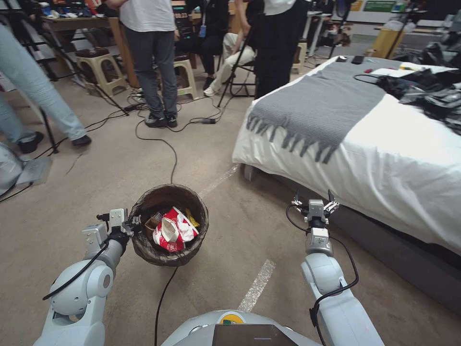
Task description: Pick up the trash bin, then pick up the garbage from the floor and place it into the trash bin.
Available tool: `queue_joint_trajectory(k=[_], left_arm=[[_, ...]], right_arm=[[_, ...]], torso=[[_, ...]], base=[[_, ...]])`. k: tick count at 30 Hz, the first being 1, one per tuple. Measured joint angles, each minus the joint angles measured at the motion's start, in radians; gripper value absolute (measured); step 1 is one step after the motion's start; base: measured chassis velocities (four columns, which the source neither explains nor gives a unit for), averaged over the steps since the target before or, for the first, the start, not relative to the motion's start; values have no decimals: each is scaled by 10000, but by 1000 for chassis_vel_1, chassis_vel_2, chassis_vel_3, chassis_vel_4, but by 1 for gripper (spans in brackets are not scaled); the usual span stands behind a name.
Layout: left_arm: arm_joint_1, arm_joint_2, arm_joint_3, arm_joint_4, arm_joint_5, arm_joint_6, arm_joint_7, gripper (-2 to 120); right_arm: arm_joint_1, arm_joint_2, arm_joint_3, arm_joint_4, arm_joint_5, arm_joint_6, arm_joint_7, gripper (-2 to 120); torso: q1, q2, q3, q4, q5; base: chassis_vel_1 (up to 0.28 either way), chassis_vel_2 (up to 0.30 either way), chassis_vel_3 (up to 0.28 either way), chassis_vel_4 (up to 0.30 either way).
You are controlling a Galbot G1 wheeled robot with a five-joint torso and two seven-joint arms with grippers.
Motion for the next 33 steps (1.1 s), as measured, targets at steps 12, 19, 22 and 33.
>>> queue_joint_trajectory(k=[12, 19, 22, 33], left_arm=[[10, 42, 0, 13, 1, -8, 12, 0], [21, 77, -5, 27, 5, -24, 17, 0], [22, 81, -5, 28, 7, -34, 23, 0], [46, -53, 51, -58, 13, -82, 86, 0]], right_arm=[[-14, 28, -65, -24, -58, 13, 2, 100], [-35, 76, -115, -46, -131, 39, 3, 100], [-45, 81, -128, -60, -151, 55, 3, 100], [-55, 80, -152, -110, -215, 104, 1, 100]], torso=[[0, 0, 0, 2, 0], [0, 0, 0, 1, 0], [0, 0, 0, 0, 0], [0, 0, 0, 1, 0]], base=[[115, 107, 109, 108], [105, 104, 113, 104], [100, 105, 101, 99], [112, 109, 103, 106]])
